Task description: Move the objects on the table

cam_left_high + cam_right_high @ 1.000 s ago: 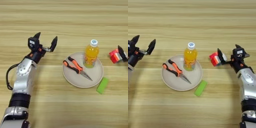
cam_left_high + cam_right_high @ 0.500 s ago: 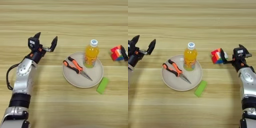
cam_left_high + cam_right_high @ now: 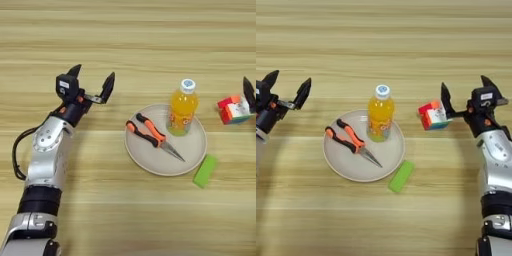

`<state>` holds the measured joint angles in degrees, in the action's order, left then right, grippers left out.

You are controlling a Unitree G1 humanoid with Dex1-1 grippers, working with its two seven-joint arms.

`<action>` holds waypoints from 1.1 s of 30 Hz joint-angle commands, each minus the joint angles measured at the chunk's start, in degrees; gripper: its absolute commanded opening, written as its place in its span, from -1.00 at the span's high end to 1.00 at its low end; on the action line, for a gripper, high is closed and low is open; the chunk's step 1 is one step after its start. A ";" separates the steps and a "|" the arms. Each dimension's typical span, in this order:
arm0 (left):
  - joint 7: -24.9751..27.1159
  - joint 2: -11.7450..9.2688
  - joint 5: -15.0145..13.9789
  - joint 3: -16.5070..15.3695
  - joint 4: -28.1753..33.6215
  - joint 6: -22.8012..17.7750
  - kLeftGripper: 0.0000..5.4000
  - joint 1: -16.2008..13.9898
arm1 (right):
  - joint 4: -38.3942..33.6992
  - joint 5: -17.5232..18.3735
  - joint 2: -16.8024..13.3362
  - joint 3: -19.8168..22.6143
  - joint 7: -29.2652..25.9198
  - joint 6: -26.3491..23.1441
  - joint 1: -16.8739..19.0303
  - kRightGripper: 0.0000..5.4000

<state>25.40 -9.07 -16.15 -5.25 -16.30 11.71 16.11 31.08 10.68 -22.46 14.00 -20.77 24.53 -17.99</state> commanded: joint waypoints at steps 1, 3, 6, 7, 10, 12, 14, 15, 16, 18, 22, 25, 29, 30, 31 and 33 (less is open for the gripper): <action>0.06 0.07 0.52 -0.01 -0.48 0.44 -1.00 0.81 | 0.66 -1.39 -0.76 -0.05 1.26 -0.25 -1.22 -0.99; 0.07 0.10 0.53 -0.03 -0.46 0.45 -1.00 0.79 | 1.88 -2.51 -1.13 -0.39 2.11 -0.99 -1.51 -0.99; 0.09 0.11 0.51 -0.05 -0.42 0.44 -1.00 0.77 | 3.81 -4.54 -1.53 -0.85 3.83 -1.62 -2.03 -0.99; 0.06 0.11 0.50 -0.05 -0.30 0.38 -1.00 0.73 | 4.25 -5.02 -1.63 -0.95 4.30 -1.69 -2.18 -0.99; 0.02 0.12 0.49 -0.05 -0.07 0.31 -1.00 0.63 | 4.79 -6.50 -1.79 -1.53 5.28 -1.69 -2.42 -0.99; 0.01 0.13 0.48 -0.05 -0.02 0.31 -1.00 0.60 | 4.80 -7.06 -1.74 -1.98 5.51 -1.54 -2.51 -0.99; 0.00 0.12 0.47 -0.08 0.02 0.31 -1.00 0.58 | 4.81 -7.89 -1.81 -2.56 5.70 -1.08 -2.52 -0.99; -0.01 0.12 0.47 -0.09 0.03 0.30 -1.00 0.58 | 4.84 -8.29 -1.89 -2.78 5.82 -0.92 -2.52 -0.99; -0.03 0.12 0.47 -0.09 0.05 0.31 -1.00 0.58 | 4.79 -8.90 -2.05 -3.17 6.05 -0.80 -2.47 -0.99; -0.04 0.13 0.47 -0.10 0.08 0.33 -1.00 0.57 | 4.42 -10.04 -2.25 -3.99 6.24 -0.79 -2.24 -0.99; -0.05 0.19 0.43 -0.10 0.23 0.30 -1.00 0.53 | 3.52 -12.96 -2.65 -5.90 7.18 -1.58 -1.67 -0.99; -0.08 0.22 0.40 -0.11 0.38 0.24 -1.00 0.47 | 3.34 -14.08 -2.78 -6.54 8.04 -2.10 -1.62 -0.99; -0.09 0.21 0.39 -0.16 0.46 0.20 -1.00 0.44 | 3.51 -14.23 -2.85 -6.58 8.48 -2.35 -1.75 -0.99; -0.06 0.19 0.39 -0.16 0.45 0.21 -1.00 0.44 | 3.55 -14.23 -2.86 -6.62 8.47 -2.38 -1.75 -0.99; -0.04 0.19 0.39 -0.17 0.44 0.20 -1.00 0.44 | 3.58 -14.24 -2.91 -6.71 8.44 -2.41 -1.73 -0.99; 0.01 0.16 0.36 -0.22 0.40 0.18 -1.00 0.48 | 3.49 -14.49 -3.06 -7.05 8.37 -2.42 -1.67 -0.99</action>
<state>25.39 -8.73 -16.16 -5.42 -16.38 11.77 16.15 35.11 -3.06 -24.70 7.34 -12.72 23.00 -19.36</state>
